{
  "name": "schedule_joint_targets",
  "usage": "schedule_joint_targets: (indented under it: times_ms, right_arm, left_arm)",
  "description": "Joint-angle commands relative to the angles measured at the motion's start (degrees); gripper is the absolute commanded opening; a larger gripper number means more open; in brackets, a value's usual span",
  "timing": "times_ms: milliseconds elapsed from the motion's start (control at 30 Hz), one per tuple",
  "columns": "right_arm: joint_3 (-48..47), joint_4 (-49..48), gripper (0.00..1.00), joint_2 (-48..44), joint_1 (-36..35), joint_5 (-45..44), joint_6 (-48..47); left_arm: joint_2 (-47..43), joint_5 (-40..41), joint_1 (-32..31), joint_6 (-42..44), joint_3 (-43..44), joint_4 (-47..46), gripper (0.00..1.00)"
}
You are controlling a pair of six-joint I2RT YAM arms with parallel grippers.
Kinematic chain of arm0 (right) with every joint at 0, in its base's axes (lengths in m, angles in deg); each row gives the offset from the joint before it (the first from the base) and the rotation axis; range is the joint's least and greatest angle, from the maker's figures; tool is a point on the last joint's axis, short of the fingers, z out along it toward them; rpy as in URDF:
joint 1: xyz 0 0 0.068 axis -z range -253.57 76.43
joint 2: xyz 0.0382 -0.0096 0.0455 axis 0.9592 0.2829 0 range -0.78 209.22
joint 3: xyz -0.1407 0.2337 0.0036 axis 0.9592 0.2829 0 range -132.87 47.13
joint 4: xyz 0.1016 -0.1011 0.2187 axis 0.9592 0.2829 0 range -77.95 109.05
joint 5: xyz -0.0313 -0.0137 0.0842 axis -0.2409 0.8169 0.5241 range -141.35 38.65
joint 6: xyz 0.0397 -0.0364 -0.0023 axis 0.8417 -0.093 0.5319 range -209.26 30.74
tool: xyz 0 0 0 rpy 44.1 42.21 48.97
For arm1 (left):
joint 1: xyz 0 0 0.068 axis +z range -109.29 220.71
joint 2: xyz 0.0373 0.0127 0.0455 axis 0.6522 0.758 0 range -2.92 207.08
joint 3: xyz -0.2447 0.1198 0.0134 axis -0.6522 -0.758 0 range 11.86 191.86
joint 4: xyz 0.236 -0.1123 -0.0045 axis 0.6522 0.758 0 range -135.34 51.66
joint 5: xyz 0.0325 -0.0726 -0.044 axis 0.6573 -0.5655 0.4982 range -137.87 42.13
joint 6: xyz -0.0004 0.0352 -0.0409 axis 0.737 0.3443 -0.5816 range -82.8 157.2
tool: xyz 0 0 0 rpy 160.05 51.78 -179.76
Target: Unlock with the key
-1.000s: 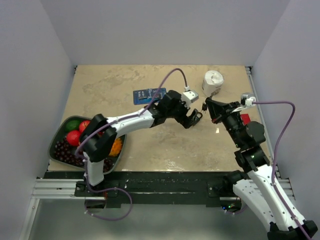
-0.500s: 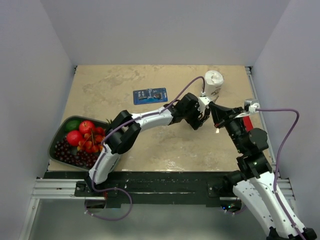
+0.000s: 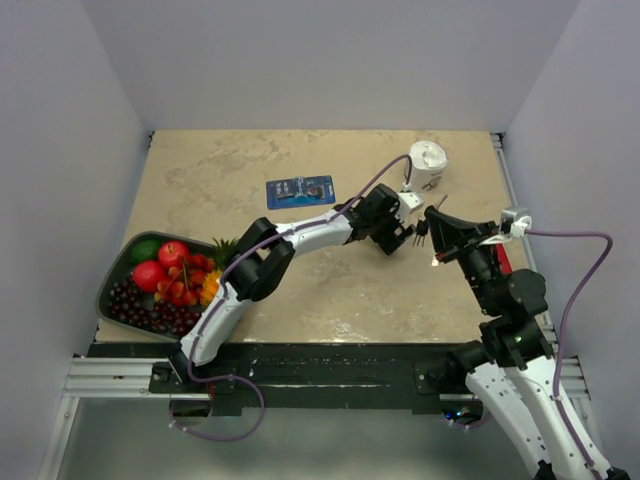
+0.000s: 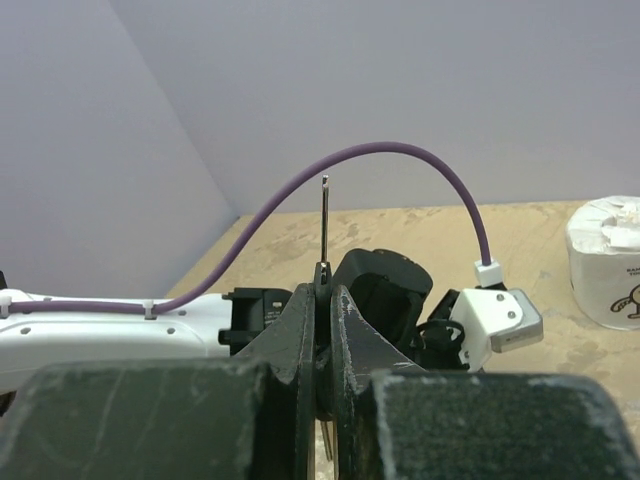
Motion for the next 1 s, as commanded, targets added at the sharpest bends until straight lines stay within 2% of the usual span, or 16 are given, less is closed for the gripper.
schedule_joint_targets:
  times_ms: [0, 200, 367, 400, 467, 500, 567, 600, 733, 900, 967]
  right_arm:
    - [-1.5, -0.4, 0.0, 0.7, -0.2, 0.3, 0.0]
    - [-1.2, -0.7, 0.0, 1.5, -0.2, 0.8, 0.6]
    - [-1.2, -0.6, 0.0, 2.2, -0.2, 1.1, 0.7]
    - [-1.2, -0.6, 0.0, 2.2, -0.2, 1.2, 0.9]
    - [-1.4, -0.3, 0.0, 2.2, -0.3, 1.1, 0.8]
    - [-1.4, 0.0, 0.0, 2.3, -0.3, 1.0, 0.8]
    - [-1.5, 0.4, 0.0, 2.5, -0.3, 0.8, 0.6]
    - [-1.6, 0.8, 0.0, 2.6, -0.2, 0.9, 0.6]
    - [-1.5, 1.1, 0.0, 3.3, -0.2, 0.6, 0.2]
    - [-2.0, 2.8, 0.0, 6.5, -0.2, 1.4, -0.7]
    - [-1.8, 2.8, 0.0, 7.1, -0.3, 2.0, -1.0]
  left_arm:
    - [2.3, 1.4, 0.4, 1.6, 5.0, 2.4, 0.97]
    - [3.4, 0.9, 0.4, 1.3, 5.1, 3.3, 0.84]
    - [4.6, -0.2, 0.3, 0.8, 5.1, 3.8, 0.66]
    - [5.0, -0.4, 0.4, 0.7, 5.2, 3.9, 0.54]
    - [5.5, 0.1, 0.4, 0.5, 5.2, 4.6, 0.43]
    - [5.7, 2.0, 0.4, 0.4, 5.0, 4.9, 0.3]
    - [5.6, 4.3, 0.6, -0.7, 4.5, 5.3, 0.16]
    - [4.8, 4.9, 0.8, -1.3, 3.3, 5.2, 0.02]
    - [0.0, 0.4, 4.5, -8.3, -2.5, -0.4, 0.0]
    - [-10.0, -9.4, 11.0, -26.4, -15.3, -11.8, 0.0]
    - [-12.6, -11.9, 13.9, -34.8, -19.7, -20.4, 0.0]
